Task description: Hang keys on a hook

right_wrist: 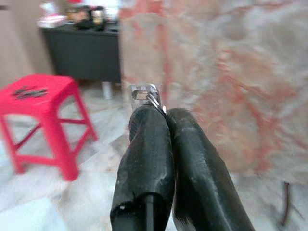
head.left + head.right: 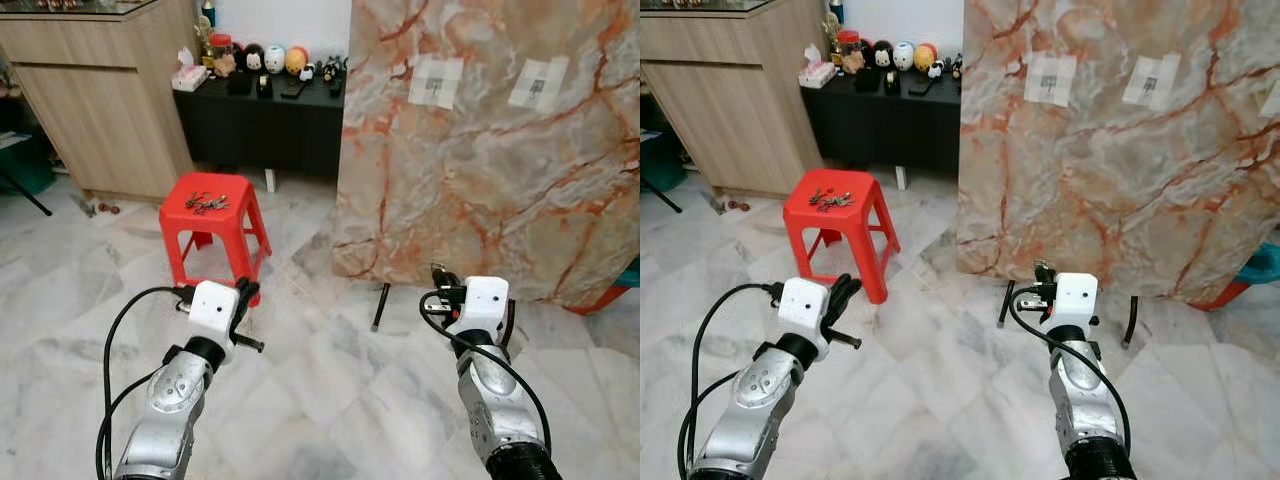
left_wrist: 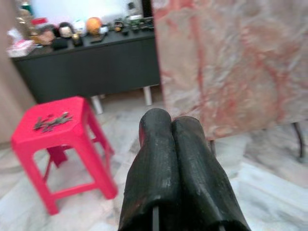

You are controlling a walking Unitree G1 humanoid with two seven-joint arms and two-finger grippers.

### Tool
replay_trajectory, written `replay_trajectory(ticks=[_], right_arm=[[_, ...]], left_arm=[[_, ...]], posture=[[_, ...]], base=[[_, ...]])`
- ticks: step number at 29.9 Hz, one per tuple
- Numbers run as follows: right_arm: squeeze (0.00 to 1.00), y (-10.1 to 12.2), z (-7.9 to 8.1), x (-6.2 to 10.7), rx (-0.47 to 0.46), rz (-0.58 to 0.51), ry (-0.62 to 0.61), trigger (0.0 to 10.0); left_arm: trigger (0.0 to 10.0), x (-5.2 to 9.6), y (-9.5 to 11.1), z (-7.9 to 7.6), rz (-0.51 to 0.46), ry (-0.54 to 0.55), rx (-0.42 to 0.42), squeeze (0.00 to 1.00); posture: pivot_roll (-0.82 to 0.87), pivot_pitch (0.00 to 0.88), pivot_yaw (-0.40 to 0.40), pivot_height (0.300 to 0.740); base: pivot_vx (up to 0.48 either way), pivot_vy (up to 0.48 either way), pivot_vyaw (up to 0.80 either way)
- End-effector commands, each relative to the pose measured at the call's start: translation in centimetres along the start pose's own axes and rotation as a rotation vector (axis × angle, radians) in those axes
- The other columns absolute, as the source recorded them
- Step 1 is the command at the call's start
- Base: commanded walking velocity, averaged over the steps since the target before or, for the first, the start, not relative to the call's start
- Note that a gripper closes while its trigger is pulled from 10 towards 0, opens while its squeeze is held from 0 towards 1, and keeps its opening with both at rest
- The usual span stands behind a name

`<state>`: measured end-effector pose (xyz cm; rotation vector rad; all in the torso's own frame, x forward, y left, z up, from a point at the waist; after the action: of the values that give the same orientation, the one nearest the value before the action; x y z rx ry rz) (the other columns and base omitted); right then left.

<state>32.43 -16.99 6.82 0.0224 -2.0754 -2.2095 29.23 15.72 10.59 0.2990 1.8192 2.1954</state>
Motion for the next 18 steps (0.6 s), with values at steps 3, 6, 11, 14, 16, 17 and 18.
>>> replay_trajectory(ticks=[3, 6, 11, 14, 16, 17, 18], right_arm=[[0.00, 1.8, 1.0, -0.8, -0.009, -0.032, 0.159, 10.0], [0.00, 2.6, 1.2, -0.8, 0.029, -0.044, 0.273, 10.0], [0.00, 4.7, 0.5, -1.5, 0.018, -0.083, 0.324, 10.0], [0.00, 5.3, 0.7, -1.4, -0.013, -0.096, 0.398, 10.0], [0.00, 5.4, 0.8, -1.3, -0.030, -0.097, 0.427, 10.0], [0.00, 5.5, 1.1, -0.9, -0.051, -0.092, 0.506, 10.0], [0.00, 5.6, 1.3, -0.7, -0.048, -0.090, 0.547, 10.0]], left_arm=[[10.0, -0.7, 1.6, -0.9, -0.046, -0.111, -0.015, 0.00], [10.0, -1.2, 2.7, -2.2, -0.060, -0.242, -0.045, 0.00], [10.0, -1.4, 3.9, -3.6, -0.063, -0.409, -0.051, 0.00], [10.0, -1.3, 4.1, -4.3, -0.051, -0.478, -0.041, 0.00], [10.0, -1.2, 4.1, -4.5, -0.046, -0.498, -0.042, 0.00], [10.0, -1.1, 4.1, -4.9, -0.033, -0.541, -0.051, 0.00], [10.0, -1.0, 4.1, -5.0, -0.030, -0.556, -0.054, 0.00]], posture=[[0.05, 0.000, -0.063, 0.740], [0.06, 0.000, -0.068, 0.740], [0.04, 0.000, -0.056, 0.740], [0.04, 0.000, -0.058, 0.740], [0.04, 0.000, -0.058, 0.740], [0.04, 0.000, -0.061, 0.740], [0.04, 0.000, -0.061, 0.740]], base=[[0.000, 0.000, 0.00], [0.000, 0.000, 0.00], [0.000, 0.000, 0.00], [0.000, 0.000, 0.00], [0.000, 0.000, 0.00], [0.000, 0.000, 0.00], [0.000, 0.000, 0.00]])
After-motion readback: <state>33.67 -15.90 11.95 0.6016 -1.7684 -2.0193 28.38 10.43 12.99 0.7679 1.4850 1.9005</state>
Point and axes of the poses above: a point about 5 cm out from each wrist's last joint towards the gripper, its own x axis pointing back from the gripper into the wrist, its own y axis along the axis of the wrist's last joint, z = x × y, the point moved 1 cm from there along -x, pointing out of the wrist towards the gripper
